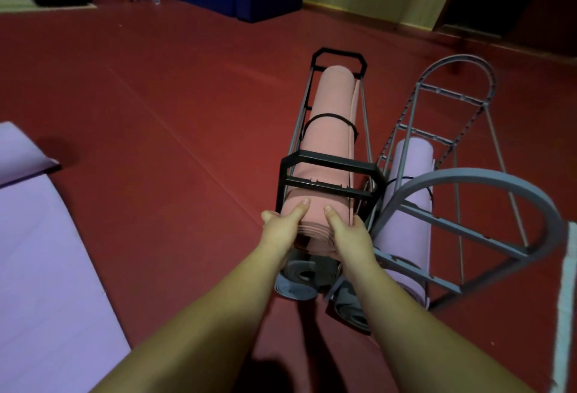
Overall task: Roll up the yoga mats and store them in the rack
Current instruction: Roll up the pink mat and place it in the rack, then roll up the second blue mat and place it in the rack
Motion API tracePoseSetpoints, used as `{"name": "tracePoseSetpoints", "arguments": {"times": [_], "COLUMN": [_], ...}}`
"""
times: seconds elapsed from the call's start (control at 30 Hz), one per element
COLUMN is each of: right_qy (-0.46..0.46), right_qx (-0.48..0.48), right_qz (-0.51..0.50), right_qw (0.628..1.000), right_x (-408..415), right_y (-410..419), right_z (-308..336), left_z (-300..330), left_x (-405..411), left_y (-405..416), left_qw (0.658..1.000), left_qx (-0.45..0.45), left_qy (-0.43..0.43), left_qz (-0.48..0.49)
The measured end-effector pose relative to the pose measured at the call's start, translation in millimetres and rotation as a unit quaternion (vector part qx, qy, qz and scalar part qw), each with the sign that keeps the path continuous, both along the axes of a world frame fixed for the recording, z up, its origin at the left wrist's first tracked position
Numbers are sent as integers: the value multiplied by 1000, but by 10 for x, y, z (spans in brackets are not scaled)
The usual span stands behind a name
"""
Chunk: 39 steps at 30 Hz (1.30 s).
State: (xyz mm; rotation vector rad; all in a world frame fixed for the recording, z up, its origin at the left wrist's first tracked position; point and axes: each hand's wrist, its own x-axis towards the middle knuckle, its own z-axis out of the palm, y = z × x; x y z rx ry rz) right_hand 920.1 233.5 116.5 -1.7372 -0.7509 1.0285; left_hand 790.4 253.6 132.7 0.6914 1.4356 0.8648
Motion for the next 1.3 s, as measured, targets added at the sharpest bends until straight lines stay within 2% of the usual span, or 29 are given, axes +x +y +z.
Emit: {"name": "tracePoseSetpoints", "arguments": {"times": [0.23, 0.37, 0.47, 0.57, 0.63, 0.77, 0.83, 0.9, 0.97, 1.03, 1.1, 1.2, 1.3], "right_qy": [-67, -101, -105, -92, -85, -97, -127, -139, -115, -129, -163, -223, -294], "right_qx": [-52, -42, -35, -30, -36, -63, -61, -58, -79, -115, -130, -98, -87], "right_qz": [1, 20, 32, 43, 16, -78, -11, 123, 272, 420, 556, 660, 716], "right_qw": [996, 994, 993, 994, 996, 990, 990, 981, 952, 891, 804, 711, 627], "right_x": [-51, -71, -51, -37, -43, -262, -568, -1087, -1709, -2353, -3078, -3978, -4627], "right_y": [9, 2, -86, -259, -396, -839, -1084, -1368, -1656, -1941, -2260, -2669, -3014], "right_z": [214, 367, 361, 338, 343, 547, 729, 889, 1032, 1181, 1301, 1371, 1275], "left_z": [130, 106, 41, 30, 61, 278, 465, 692, 882, 1032, 1130, 1146, 992], "left_x": [-42, -27, -59, -235, -446, -1074, -1444, -1947, -2440, -2934, -3538, -4344, -4977], "left_y": [-14, 15, 0, -63, -134, -590, -920, -1395, -1907, -2402, -2983, -3778, -4455], "left_qw": [1000, 1000, 999, 997, 995, 992, 987, 986, 985, 985, 984, 982, 974], "left_qx": [-25, -9, 4, 5, -5, -9, -9, -10, -6, -2, -10, -33, -69], "left_qy": [14, 16, 17, 56, 89, 101, 112, 117, 125, 140, 161, 184, 201], "left_qz": [-13, -1, -32, -50, -44, -76, -114, -119, -115, -106, -71, 4, 73]}}
